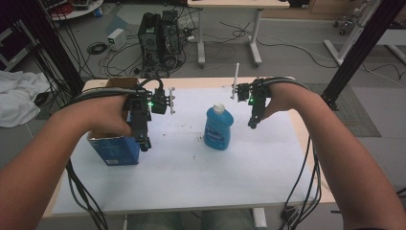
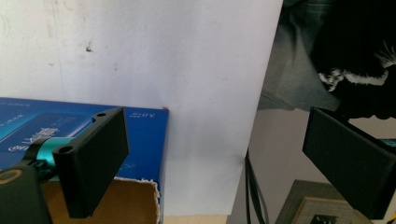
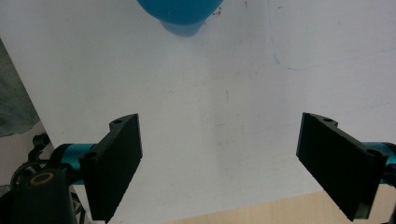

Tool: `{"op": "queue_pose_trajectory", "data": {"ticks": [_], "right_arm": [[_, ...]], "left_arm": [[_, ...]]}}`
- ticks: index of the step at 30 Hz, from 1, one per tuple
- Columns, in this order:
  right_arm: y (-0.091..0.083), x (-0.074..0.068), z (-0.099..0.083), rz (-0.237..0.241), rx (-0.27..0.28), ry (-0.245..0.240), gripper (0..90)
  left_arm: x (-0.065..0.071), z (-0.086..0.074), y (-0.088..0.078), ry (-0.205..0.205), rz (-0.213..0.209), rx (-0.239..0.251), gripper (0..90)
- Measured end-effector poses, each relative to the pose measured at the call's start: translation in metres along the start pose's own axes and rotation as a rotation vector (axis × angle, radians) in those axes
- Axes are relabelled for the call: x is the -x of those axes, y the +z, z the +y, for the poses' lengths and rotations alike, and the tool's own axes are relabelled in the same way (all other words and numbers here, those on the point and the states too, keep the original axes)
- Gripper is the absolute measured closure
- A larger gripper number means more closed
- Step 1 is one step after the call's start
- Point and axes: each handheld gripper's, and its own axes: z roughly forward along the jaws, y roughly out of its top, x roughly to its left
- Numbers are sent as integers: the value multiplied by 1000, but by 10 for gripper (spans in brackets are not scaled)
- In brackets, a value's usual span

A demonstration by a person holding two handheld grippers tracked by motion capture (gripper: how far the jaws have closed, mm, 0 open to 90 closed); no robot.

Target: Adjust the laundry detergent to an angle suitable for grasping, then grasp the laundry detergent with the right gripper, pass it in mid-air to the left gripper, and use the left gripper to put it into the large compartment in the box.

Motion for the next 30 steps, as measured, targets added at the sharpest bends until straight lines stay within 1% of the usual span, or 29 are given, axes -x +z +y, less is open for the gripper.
{"op": "queue_pose_trajectory", "data": {"ticks": [1, 2, 3, 4, 5, 6, 7, 8, 11, 12, 13, 16, 19, 20, 22, 23, 24, 25, 26, 27, 28, 29, 30], "right_arm": [[0, 2, 0, -7, -2, -14, 133], [-1, 1, 1, -9, -6, 0, 133], [-1, 1, 1, -9, -6, 0, 133], [-1, 1, 2, -12, -7, -7, 134], [-1, 1, 3, -10, -2, -4, 134], [-1, 1, 3, -12, -2, -10, 133], [-1, 1, 3, -12, -2, -10, 133], [0, 0, 4, -17, -11, 4, 134], [0, 2, 4, -13, -14, -1, 134], [1, 2, 4, -11, -10, -8, 134], [0, 2, 4, -13, -13, -1, 134], [0, 3, 4, -11, -8, 0, 133], [-1, 3, 1, -18, -5, 1, 133], [-1, 3, 1, -15, -6, 7, 133], [-3, 3, 0, -18, -2, 2, 134], [-3, 4, -1, -18, -2, -11, 133], [-3, 3, -1, -19, 8, 7, 133], [-4, 3, -2, -16, 6, 13, 133], [-4, 4, -3, -21, -2, 1, 134], [-4, 3, -3, -18, 1, 11, 133], [-4, 4, -4, -21, -5, 0, 134], [-4, 3, -4, -20, -3, 11, 134], [-4, 3, -5, -23, -9, 8, 134]], "left_arm": [[-1, 0, 1, 5, 7, 4, 71], [-1, 0, 1, 4, 7, 10, 72], [-1, 0, 1, 4, 7, 10, 72], [-1, 1, 1, 3, -2, 5, 72], [-2, 1, 2, 9, 4, 8, 71], [-2, 2, 2, 12, 11, 3, 72], [-2, 2, 2, 12, 11, 3, 71], [-2, 2, 2, 10, 13, 7, 72], [-2, 1, 3, 13, 11, 10, 72], [-3, 1, 3, 16, 6, 3, 71], [-3, 1, 3, 12, 11, 1, 71], [-4, 1, 2, 13, 10, 1, 72], [-4, 3, 1, 1, 11, 0, 72], [-3, 3, 2, 9, 15, 0, 71], [-3, 4, 3, 11, 9, -6, 71], [-2, 4, 3, 12, 14, -10, 72], [-3, 4, 3, 12, 14, -9, 72], [-3, 4, 3, 12, 13, -7, 71], [-4, 4, 4, 15, 12, -7, 72], [-4, 3, 4, 10, 9, -7, 72], [-4, 3, 5, 10, 16, -8, 72], [-5, 3, 6, 8, 15, -9, 72], [-5, 3, 6, 6, 15, -14, 72]]}}
